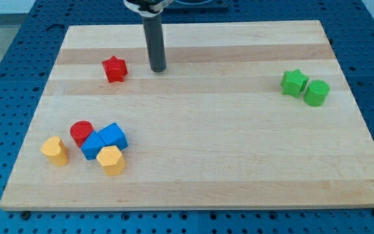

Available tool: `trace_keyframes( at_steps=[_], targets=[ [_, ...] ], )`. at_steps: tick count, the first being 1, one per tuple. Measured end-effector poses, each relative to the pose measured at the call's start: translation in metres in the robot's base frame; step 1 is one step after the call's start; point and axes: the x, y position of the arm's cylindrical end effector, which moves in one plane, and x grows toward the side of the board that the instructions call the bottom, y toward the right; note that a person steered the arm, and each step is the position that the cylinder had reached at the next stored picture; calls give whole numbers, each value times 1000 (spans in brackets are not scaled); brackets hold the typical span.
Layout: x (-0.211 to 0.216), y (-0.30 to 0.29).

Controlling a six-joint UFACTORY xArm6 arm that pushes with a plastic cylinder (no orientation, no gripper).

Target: Push the red star towards the red circle

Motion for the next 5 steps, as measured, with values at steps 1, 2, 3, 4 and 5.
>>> trace_keyframes(
  at_steps=[1,2,3,4,5],
  targets=[
    [14,-23],
    [18,-27],
    [4,-23],
    [-39,-11],
    [-37,-42]
  ],
)
